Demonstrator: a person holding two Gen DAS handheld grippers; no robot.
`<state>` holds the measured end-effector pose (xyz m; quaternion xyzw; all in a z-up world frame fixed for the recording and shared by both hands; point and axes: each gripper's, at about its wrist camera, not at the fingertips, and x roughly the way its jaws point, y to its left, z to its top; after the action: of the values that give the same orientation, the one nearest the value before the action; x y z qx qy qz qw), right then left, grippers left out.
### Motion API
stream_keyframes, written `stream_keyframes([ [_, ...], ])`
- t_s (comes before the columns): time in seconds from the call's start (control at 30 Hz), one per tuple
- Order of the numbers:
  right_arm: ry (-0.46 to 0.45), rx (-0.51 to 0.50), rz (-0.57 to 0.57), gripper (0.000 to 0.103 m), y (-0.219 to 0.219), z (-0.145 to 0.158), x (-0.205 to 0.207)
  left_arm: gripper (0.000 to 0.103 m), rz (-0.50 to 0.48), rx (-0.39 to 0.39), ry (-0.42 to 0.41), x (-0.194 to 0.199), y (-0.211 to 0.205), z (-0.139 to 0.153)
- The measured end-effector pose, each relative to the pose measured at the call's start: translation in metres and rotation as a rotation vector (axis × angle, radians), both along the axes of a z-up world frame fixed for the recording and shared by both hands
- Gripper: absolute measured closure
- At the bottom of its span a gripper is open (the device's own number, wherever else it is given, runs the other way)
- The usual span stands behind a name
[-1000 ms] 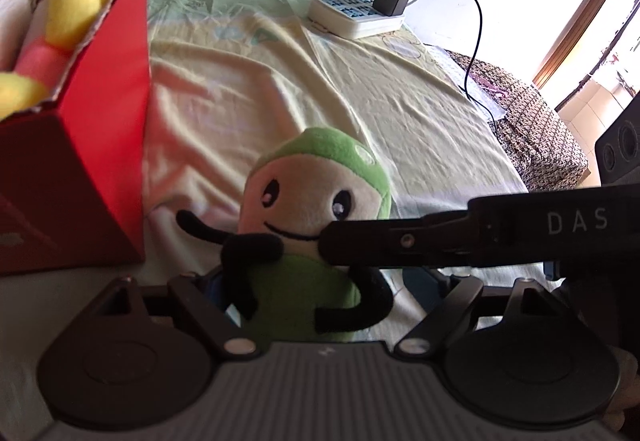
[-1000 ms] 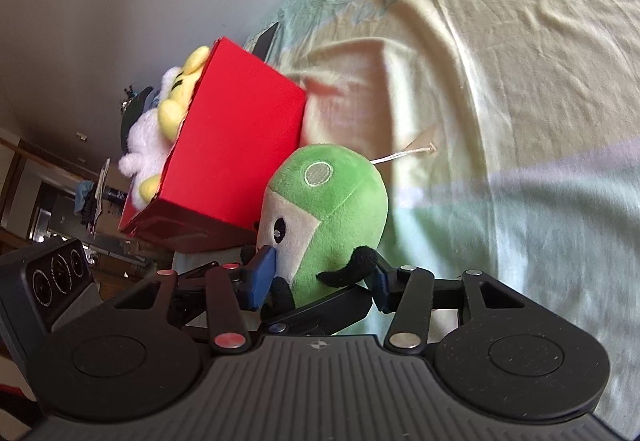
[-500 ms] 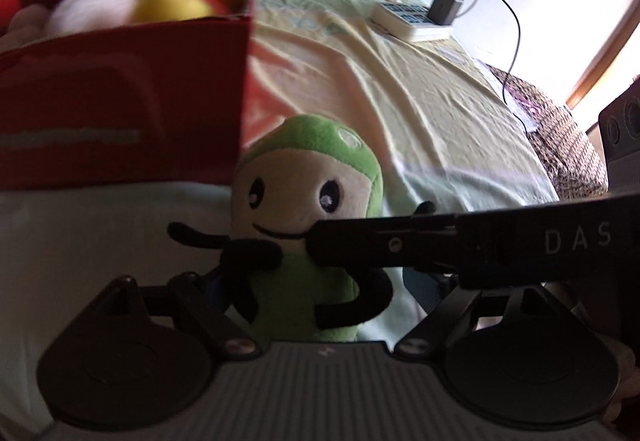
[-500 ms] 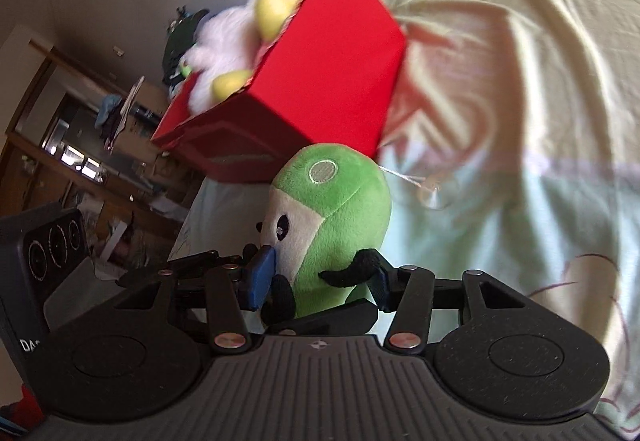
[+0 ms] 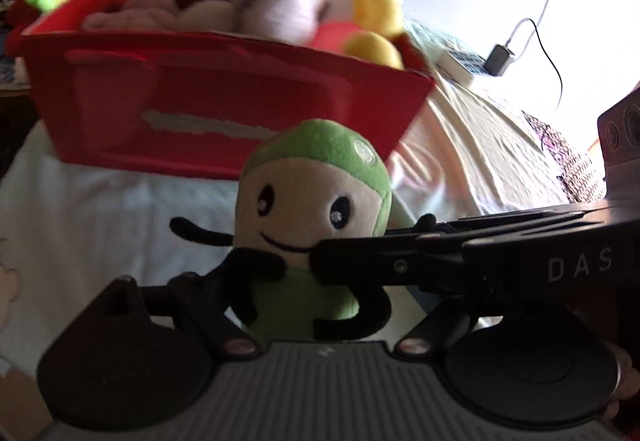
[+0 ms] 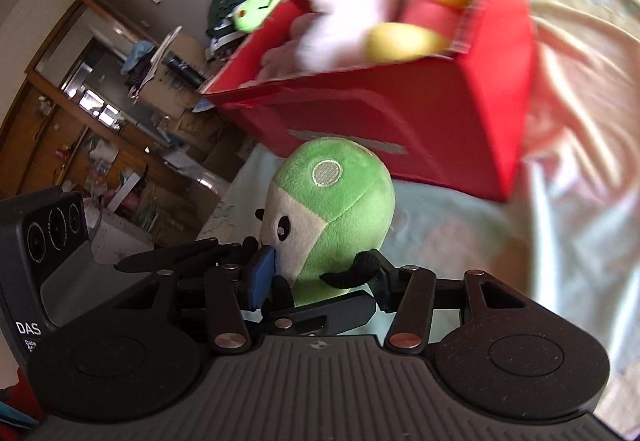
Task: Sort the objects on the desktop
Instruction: 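Lift and carry the pickle plush with the right gripper to the red box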
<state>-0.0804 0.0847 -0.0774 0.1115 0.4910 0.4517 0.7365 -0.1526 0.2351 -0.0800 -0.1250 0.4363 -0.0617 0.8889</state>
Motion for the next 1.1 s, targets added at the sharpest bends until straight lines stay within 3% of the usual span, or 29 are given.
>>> stream_keyframes([
  [0.23, -0.062, 0.041, 0.066, 0.049, 0.049, 0.015, -0.004, 0.017, 0.07, 0.002, -0.054, -0.015, 0.05, 0.019],
  [0.53, -0.146, 0.147, 0.128, 0.049, 0.099, 0.038, -0.006, 0.017, 0.14, 0.066, -0.159, -0.034, 0.104, 0.055],
  [0.8, -0.236, 0.228, 0.002, 0.048, 0.108, 0.063, 0.009, 0.014, 0.081, 0.112, -0.265, -0.01, 0.125, 0.088],
  [1.1, -0.303, 0.165, -0.196, 0.048, 0.105, 0.073, 0.039, 0.014, -0.031, 0.031, -0.279, 0.06, 0.126, 0.085],
])
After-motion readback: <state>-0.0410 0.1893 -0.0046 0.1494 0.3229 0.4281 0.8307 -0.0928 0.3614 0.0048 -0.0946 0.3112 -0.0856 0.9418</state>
